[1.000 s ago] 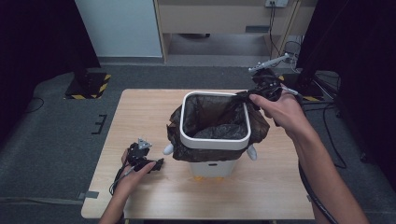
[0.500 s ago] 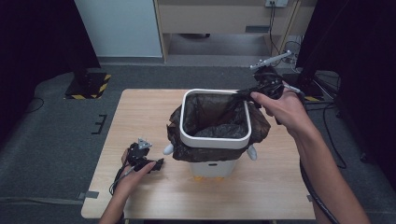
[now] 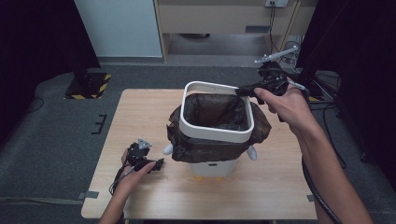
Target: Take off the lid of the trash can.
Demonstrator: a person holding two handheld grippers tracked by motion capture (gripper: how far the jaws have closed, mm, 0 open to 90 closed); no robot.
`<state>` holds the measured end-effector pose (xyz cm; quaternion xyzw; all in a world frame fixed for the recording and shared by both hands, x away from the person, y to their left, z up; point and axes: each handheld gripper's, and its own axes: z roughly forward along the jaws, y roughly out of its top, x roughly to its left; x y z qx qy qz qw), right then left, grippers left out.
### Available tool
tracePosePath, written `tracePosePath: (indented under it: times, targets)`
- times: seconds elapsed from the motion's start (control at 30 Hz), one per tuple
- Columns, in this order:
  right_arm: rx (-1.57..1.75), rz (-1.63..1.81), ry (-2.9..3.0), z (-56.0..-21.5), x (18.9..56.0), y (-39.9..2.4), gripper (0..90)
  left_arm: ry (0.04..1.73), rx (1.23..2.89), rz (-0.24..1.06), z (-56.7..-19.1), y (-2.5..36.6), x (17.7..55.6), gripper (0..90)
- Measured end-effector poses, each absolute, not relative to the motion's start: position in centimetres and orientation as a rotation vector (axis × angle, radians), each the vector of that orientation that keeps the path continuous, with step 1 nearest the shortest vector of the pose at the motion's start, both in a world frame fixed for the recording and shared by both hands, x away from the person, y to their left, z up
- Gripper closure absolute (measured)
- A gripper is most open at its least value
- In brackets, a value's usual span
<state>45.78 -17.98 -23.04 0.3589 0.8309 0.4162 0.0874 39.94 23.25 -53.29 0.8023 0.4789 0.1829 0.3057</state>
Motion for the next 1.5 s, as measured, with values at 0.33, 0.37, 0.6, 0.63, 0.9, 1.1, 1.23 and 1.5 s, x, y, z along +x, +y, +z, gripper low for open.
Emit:
tracePosePath:
  times: [0.33,0.37,0.6,0.63,0.9,1.1,1.23,1.5]
  targets:
    - [1.061,1.282,2.434,-22.1,45.2,-19.1,79.6,1.269,2.121,0.485,-53.3,23.2,39.9,0.0]
    - [1.058,1.284,2.429,-22.0,45.1,-19.2,79.7,1.269,2.121,0.485,-53.3,23.2,39.9,0.0]
    - [1.052,1.304,2.397,-21.3,44.5,-20.2,79.9,1.268,2.122,0.484,-53.3,23.2,40.0,0.0]
    - [1.055,1.306,2.395,-21.3,44.4,-20.4,79.9,1.268,2.123,0.482,-53.3,23.2,40.0,0.0]
    - [1.077,1.323,2.348,-21.2,43.8,-22.4,80.1,1.265,2.123,0.485,-53.3,23.2,40.0,0.0]
    - [1.107,1.342,2.311,-21.3,43.2,-24.4,80.1,1.265,2.123,0.485,-53.3,23.2,40.0,0.0]
    - [1.123,1.341,2.277,-21.4,42.7,-25.9,80.1,1.265,2.121,0.486,-53.3,23.2,40.0,0.0]
    - [1.161,1.356,2.233,-21.9,42.1,-28.5,80.2,1.265,2.123,0.485,-53.3,23.2,40.0,0.0]
